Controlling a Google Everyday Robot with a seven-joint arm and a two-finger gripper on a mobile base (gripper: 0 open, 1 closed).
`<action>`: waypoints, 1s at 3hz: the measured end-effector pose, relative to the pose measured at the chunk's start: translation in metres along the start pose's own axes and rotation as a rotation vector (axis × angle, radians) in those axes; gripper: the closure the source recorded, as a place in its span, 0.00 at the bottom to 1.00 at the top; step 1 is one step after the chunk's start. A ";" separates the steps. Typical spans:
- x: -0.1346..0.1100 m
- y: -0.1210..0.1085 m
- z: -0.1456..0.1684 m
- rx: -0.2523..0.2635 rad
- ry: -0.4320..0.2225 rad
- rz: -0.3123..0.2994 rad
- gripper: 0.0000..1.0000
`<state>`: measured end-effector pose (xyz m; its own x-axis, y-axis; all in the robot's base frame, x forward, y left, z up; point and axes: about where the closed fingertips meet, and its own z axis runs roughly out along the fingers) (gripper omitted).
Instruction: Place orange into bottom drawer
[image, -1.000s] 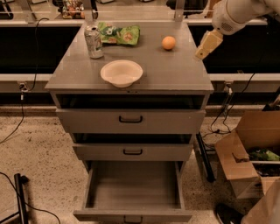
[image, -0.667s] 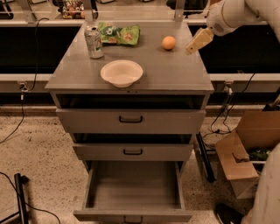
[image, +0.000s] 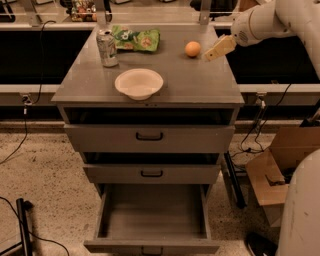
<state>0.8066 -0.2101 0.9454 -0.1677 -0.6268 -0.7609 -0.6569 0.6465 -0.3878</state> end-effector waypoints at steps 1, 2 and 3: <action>0.001 0.002 0.012 0.010 -0.011 0.015 0.00; 0.003 -0.003 0.033 0.057 -0.068 0.037 0.00; -0.012 -0.015 0.065 0.103 -0.227 0.150 0.00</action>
Offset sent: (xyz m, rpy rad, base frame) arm 0.0525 0.0112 -0.0097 0.1495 -0.2333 -0.1122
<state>0.8660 -0.1845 0.9266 -0.0806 -0.4149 -0.9063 -0.5570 0.7728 -0.3043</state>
